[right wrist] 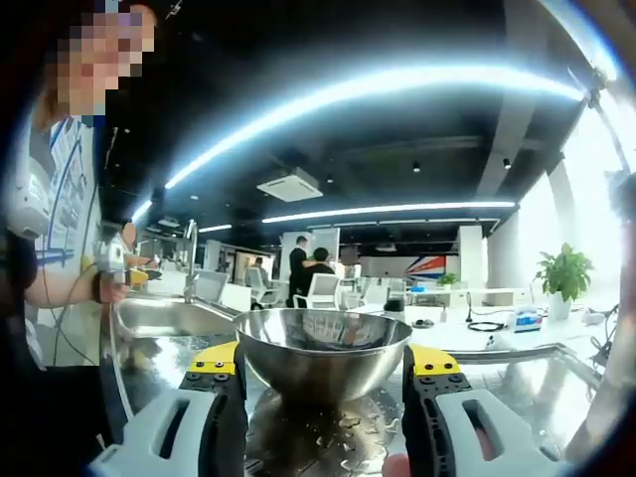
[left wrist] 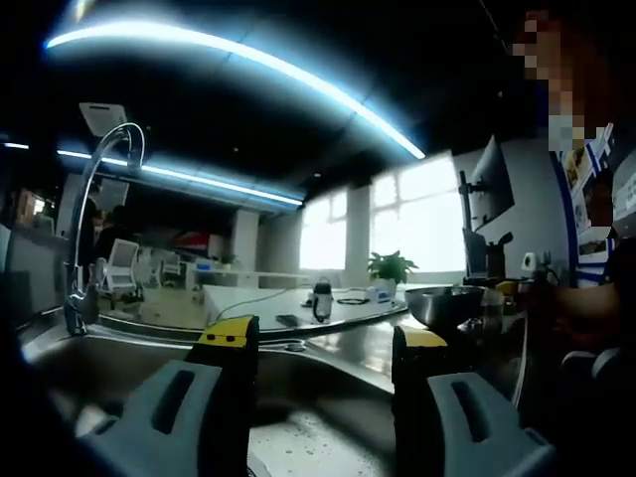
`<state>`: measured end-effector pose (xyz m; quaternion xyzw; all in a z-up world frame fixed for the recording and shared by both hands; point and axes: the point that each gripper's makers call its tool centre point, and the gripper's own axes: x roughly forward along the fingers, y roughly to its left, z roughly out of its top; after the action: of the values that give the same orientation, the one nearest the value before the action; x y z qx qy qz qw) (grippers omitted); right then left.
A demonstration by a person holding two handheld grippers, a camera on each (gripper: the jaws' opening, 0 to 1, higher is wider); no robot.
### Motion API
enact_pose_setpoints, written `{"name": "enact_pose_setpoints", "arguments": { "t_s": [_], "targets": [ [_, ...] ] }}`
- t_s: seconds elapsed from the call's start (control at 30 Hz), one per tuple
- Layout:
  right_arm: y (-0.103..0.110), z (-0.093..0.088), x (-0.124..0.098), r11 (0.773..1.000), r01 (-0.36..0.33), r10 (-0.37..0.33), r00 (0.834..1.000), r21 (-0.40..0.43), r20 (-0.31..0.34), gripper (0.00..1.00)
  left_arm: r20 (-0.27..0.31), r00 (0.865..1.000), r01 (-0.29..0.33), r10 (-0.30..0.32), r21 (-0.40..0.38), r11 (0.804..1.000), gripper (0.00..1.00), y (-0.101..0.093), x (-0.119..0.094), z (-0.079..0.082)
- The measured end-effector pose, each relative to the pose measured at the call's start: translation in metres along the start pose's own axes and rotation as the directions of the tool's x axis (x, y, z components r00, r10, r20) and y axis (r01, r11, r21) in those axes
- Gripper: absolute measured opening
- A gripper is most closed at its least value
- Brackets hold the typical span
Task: Pick up bowl with dirty water move over sink pour dirty water into sink return bowl to place
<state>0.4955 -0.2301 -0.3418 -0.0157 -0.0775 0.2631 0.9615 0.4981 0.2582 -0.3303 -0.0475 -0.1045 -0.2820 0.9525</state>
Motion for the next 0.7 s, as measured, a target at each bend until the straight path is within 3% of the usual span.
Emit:
{"name": "enact_pose_setpoints", "arguments": {
  "t_s": [0.7],
  "targets": [
    [-0.0029, -0.0048, -0.0008, 1.000, 0.009, -0.009, 1.000, -0.008, -0.017, 0.56, -0.004, 1.000, -0.002, 0.002, 0.000, 1.000, 0.49, 0.0002, 0.0008, -0.0012]
  ]
}}
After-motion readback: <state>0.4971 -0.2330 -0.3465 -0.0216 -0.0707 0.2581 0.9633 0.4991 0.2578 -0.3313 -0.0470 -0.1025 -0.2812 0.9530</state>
